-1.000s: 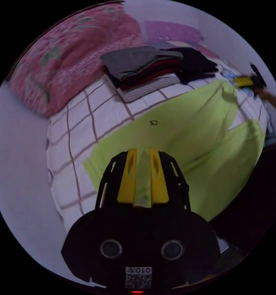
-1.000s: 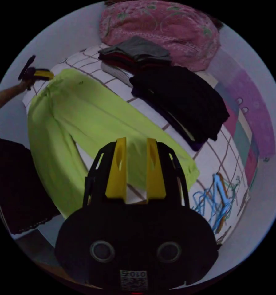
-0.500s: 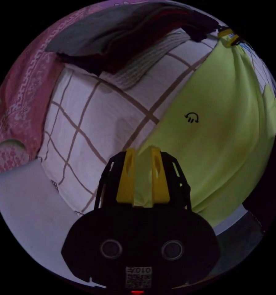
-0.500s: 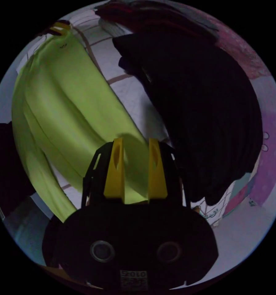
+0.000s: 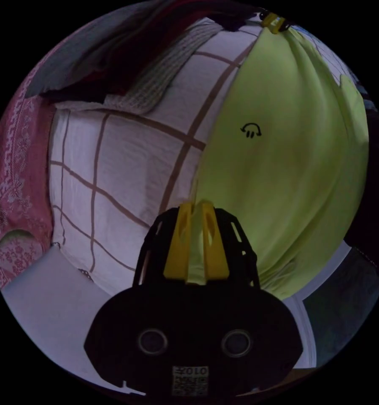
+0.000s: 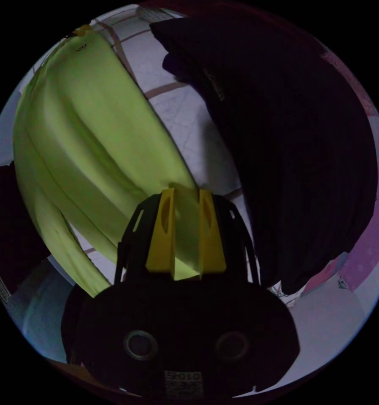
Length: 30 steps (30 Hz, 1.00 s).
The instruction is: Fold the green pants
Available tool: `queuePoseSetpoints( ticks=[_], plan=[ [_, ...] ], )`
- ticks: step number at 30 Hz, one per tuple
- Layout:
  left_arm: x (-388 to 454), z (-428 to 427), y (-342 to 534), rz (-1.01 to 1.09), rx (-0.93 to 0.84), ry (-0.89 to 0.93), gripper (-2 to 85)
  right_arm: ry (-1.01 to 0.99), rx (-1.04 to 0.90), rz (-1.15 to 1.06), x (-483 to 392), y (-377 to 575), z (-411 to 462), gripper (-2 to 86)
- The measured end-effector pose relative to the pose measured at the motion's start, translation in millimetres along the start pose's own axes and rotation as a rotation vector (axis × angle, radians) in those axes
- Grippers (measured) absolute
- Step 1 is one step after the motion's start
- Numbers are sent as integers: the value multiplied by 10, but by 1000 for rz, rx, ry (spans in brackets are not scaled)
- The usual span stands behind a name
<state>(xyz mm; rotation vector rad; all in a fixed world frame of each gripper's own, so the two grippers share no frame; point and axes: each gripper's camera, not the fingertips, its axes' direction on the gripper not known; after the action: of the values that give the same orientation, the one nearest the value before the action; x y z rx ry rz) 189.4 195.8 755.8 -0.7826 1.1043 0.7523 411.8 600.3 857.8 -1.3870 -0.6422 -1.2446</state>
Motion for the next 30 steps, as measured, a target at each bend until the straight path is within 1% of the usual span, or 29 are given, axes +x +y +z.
queuePoseSetpoints(
  ticks=[2,4,8,11,14,18,20,24,30],
  plan=[
    [80,38,7,-4,-13,-20,11,-20,-14,1,-8,-81,76,64],
    [132,58,-32,-12,-37,-44,6,5,-48,-13,-68,-173,163,50],
    [204,34,-27,-50,-46,-100,1,24,-21,0,-116,-194,225,42],
    [235,-28,114,-119,-8,-103,0,16,43,51,-119,-136,218,41],
    [330,-145,305,-215,34,-141,-1,66,102,92,-221,-63,179,39],
    [549,-298,618,-362,110,-166,-1,131,206,202,-462,100,97,39],
    [789,-386,825,-430,143,-204,-2,161,239,245,-609,182,84,39],
    [1239,-539,1139,-500,189,-258,-1,244,271,300,-1055,346,91,39],
    [2287,-726,1856,-584,267,-319,-1,317,330,390,-1870,710,109,39]
  ],
)
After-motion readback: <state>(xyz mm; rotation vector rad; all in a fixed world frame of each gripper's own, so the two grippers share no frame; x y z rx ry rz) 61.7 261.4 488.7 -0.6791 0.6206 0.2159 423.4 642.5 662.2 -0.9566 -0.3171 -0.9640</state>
